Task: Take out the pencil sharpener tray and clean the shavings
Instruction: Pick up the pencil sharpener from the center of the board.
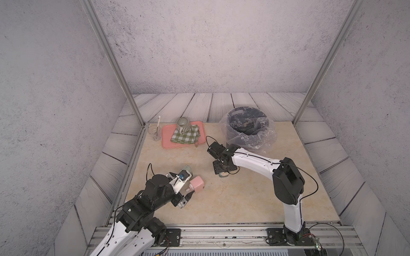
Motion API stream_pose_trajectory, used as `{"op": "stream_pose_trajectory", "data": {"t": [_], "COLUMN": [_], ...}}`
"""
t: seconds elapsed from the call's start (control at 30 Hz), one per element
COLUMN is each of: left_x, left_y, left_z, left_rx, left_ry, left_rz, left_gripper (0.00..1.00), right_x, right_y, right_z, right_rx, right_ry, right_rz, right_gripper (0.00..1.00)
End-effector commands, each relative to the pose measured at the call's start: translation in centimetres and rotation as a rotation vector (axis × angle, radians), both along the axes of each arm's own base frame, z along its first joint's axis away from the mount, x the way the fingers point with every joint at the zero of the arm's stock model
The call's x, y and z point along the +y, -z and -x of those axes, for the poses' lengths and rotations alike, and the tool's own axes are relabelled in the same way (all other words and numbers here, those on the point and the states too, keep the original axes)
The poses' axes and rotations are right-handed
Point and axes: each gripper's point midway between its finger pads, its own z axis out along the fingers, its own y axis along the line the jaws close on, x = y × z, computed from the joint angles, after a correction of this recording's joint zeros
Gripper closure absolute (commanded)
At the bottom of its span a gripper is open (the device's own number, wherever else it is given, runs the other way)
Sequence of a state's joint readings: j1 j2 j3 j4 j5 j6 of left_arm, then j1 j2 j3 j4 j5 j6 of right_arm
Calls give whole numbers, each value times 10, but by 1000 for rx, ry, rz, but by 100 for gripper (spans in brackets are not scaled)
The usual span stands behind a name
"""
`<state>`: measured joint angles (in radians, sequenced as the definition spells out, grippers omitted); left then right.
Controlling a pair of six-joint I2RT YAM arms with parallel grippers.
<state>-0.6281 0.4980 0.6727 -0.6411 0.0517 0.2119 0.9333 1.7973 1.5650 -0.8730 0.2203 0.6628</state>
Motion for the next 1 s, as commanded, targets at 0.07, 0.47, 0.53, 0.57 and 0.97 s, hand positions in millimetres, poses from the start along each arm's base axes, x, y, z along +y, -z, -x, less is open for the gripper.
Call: {"op": "stream_pose_trajectory", "data": {"t": [0.07, 0.47, 0.53, 0.57, 0.97], "left_x": [-3, -6, -7, -8, -14], "left_y": [11, 18, 19, 19, 25], "left_z": [10, 18, 18, 18, 25], "left_rx": [46, 78, 80, 82, 123], "left_ry": [36, 75, 82, 86, 133], "left_rz": [14, 7, 9, 8, 17], "left_gripper": [1, 1, 1, 1, 1], "right_x": [-13, -13, -13, -13, -16], "right_y": [20, 62, 67, 69, 82], "right_z": [-18, -36, -37, -37, -45], "right_rx": [26, 75, 79, 81, 84], "right_ry": [51, 61, 59, 57, 22], "right_rz": [79, 130, 137, 140, 137], "right_gripper": [18, 26, 27, 28, 33]}}
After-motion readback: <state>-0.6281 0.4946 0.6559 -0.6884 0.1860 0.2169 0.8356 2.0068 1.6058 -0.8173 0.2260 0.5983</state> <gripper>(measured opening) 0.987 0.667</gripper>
